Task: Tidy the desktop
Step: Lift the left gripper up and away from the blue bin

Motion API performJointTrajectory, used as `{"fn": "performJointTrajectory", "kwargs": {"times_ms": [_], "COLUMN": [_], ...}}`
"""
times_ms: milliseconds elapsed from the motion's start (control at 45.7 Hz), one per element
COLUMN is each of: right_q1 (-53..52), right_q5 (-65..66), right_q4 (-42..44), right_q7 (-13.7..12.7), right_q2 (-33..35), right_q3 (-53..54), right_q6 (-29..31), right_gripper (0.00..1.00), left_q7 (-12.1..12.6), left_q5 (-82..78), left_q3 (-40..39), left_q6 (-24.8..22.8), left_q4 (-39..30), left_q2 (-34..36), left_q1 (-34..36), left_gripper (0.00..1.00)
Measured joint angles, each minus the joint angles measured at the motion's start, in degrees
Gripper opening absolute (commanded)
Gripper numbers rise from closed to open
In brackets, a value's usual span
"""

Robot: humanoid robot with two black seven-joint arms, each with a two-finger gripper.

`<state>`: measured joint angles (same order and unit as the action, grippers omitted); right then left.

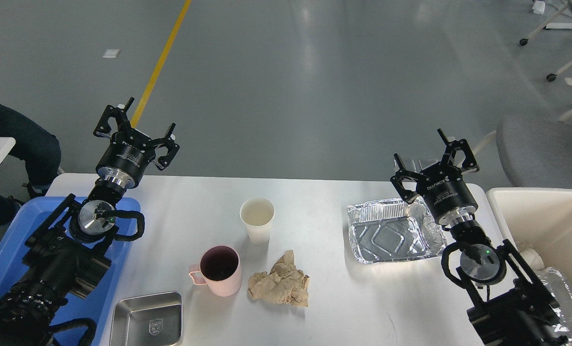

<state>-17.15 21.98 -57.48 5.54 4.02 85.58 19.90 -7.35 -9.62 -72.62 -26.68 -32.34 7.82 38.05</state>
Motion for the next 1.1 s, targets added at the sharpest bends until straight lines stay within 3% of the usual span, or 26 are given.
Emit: {"fn": "performJointTrajectory", "kwargs": {"times_ms": [88,241,329,460,635,810,898,1051,1095], "right_q1": [0.01,0.01,0.01,0.00,0.00,0.33,0.35,0.36,0.36], "right_q5": [0.00,0.00,0.00,-0.01,-0.01,-0.02,-0.01,-0.01,-0.01], "right_q4": [0.00,0.00,0.00,0.00,0.01,0.01,0.00,-0.06,-0.07], "right_q7": [0.00,0.00,0.00,0.03,0.03,0.02,0.01,0.01,0.01], "right_q2": [-0.05,-0.13,-0.14,-0.15,-0.15,-0.08,-0.06,-0.05,-0.05], "right_q3": [0.02,-0.03,-0.05,-0.07,-0.05,0.03,0.10,0.20,0.20], "right_q6": [0.04,0.05,0.05,0.05,0.05,0.05,0.05,0.08,0.12], "right_gripper": [1.00,1.00,1.00,1.00,1.00,1.00,1.00,1.00,1.00], "left_q7": [-0.24,-3.86,-4.53,-4.04,-1.32,-1.62,-4.38,-15.61,-16.97], "left_q5": [0.00,0.17,-0.05,-0.35,-0.41,-0.86,-4.35,-15.65,-17.31], "left_q3": [0.01,0.07,0.41,2.08,9.01,13.80,16.27,18.35,18.94], "left_q6": [-0.01,1.07,1.89,4.86,12.48,16.98,18.99,20.48,20.63], "left_q4": [0.00,-0.01,0.00,0.00,0.05,0.05,0.05,-0.06,-0.37], "left_q2": [-0.06,-0.37,0.15,0.65,2.51,3.35,3.60,3.88,3.88], "left_q1": [-0.01,-0.30,-0.23,0.70,3.00,4.22,4.77,5.11,5.11], "left_gripper": [0.97,0.97,0.97,0.97,0.97,0.97,0.97,0.97,0.97]}}
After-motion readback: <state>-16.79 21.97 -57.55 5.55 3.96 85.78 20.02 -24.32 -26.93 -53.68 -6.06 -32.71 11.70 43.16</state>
